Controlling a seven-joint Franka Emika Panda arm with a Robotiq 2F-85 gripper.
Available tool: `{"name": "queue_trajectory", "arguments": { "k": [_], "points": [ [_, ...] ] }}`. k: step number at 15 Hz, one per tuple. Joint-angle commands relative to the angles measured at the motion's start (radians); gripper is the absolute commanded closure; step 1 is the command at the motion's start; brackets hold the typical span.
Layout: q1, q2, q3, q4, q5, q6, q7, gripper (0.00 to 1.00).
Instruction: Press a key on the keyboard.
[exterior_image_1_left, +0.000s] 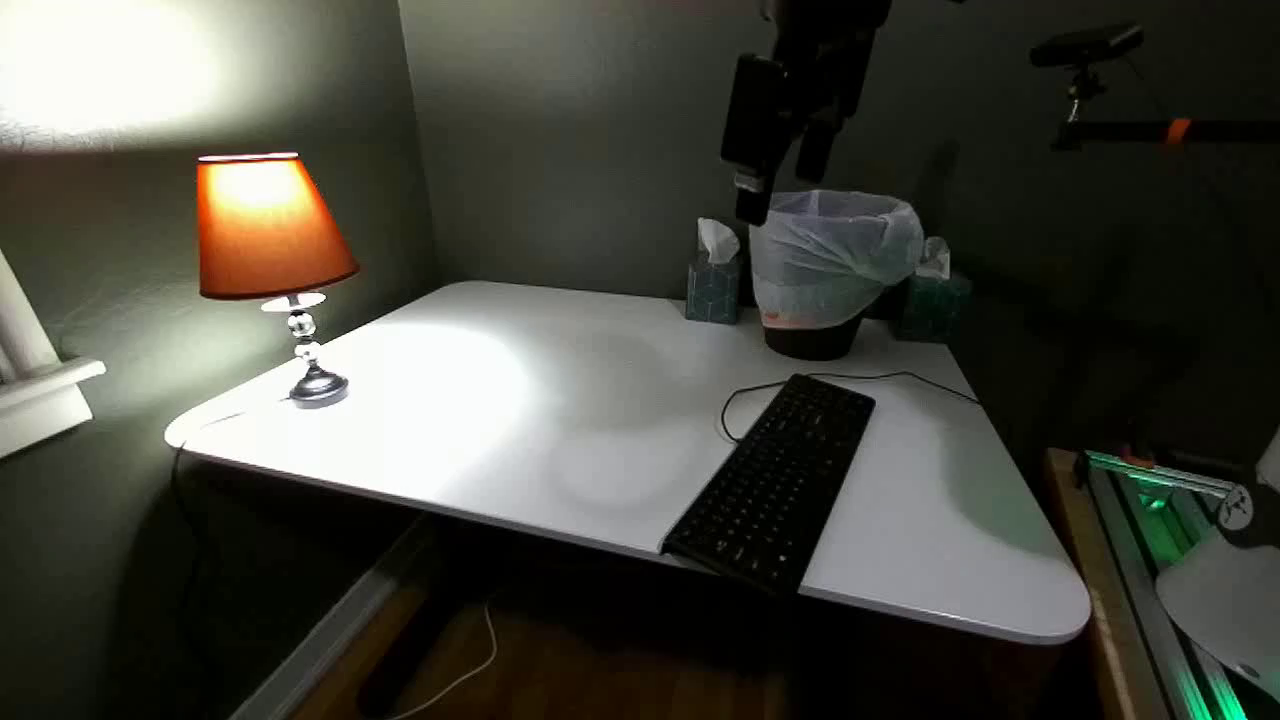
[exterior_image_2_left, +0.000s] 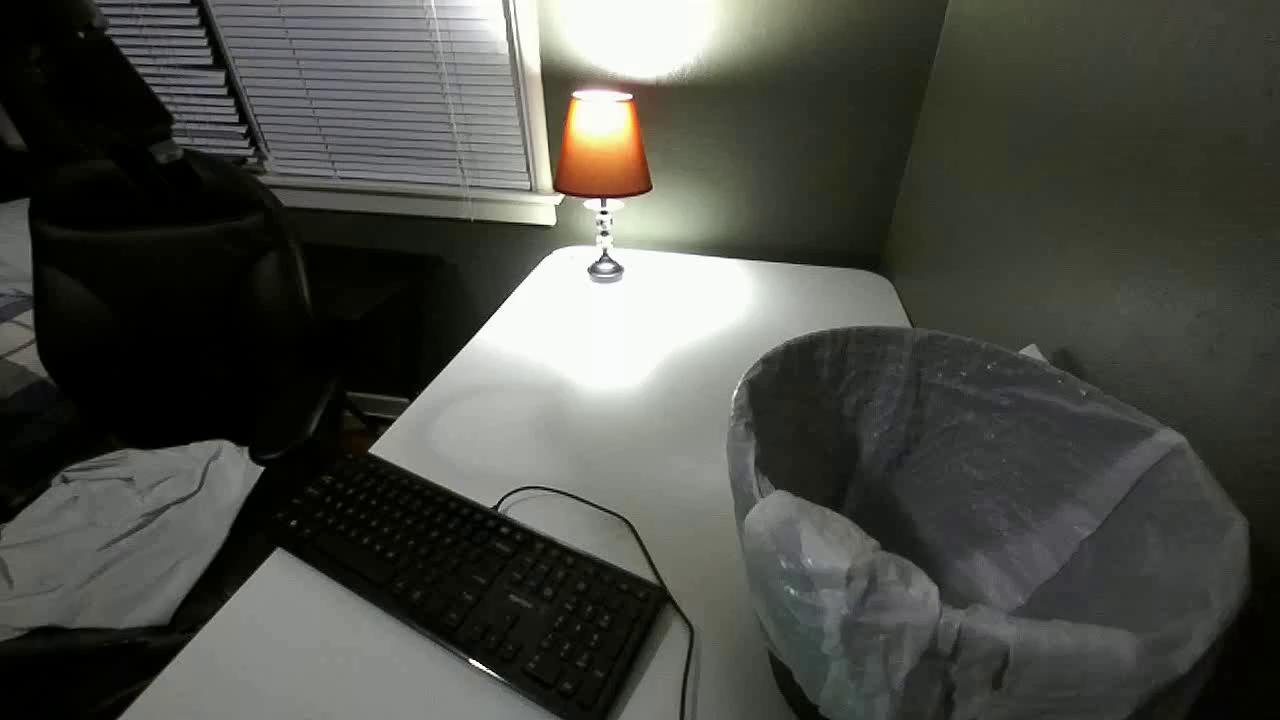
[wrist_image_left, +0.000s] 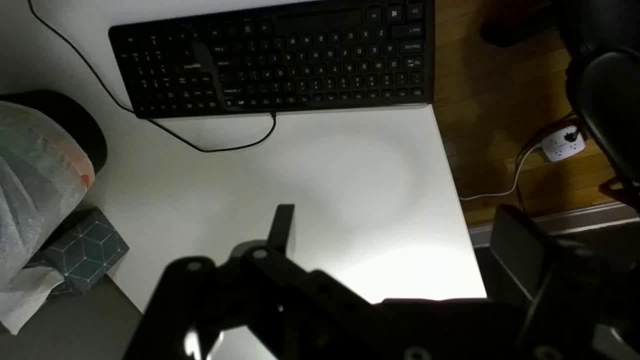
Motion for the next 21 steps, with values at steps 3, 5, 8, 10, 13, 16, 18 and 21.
{"name": "queue_trajectory", "arguments": {
  "k": [3,5,8,10,13,16,18,21],
  "points": [
    [0.030,0.006,-0.026,0.003,-0.015,-0.005,0.012,0.00],
    [0.030,0.006,-0.026,0.003,-0.015,-0.005,0.012,0.00],
    [0.030,0.006,-0.026,0.003,-0.015,-0.005,0.012,0.00],
    [0.026,-0.005,-0.049,-0.015,0.004,0.005,0.012,0.00],
    [0.008,-0.038,-0.132,-0.089,0.062,0.046,0.033,0.00],
    [-0.025,-0.070,-0.209,-0.177,0.100,0.136,0.061,0.00],
    [-0.045,-0.086,-0.266,-0.251,0.141,0.238,0.048,0.00],
    [-0.103,-0.087,-0.331,-0.346,0.190,0.376,0.045,0.00]
  ]
}}
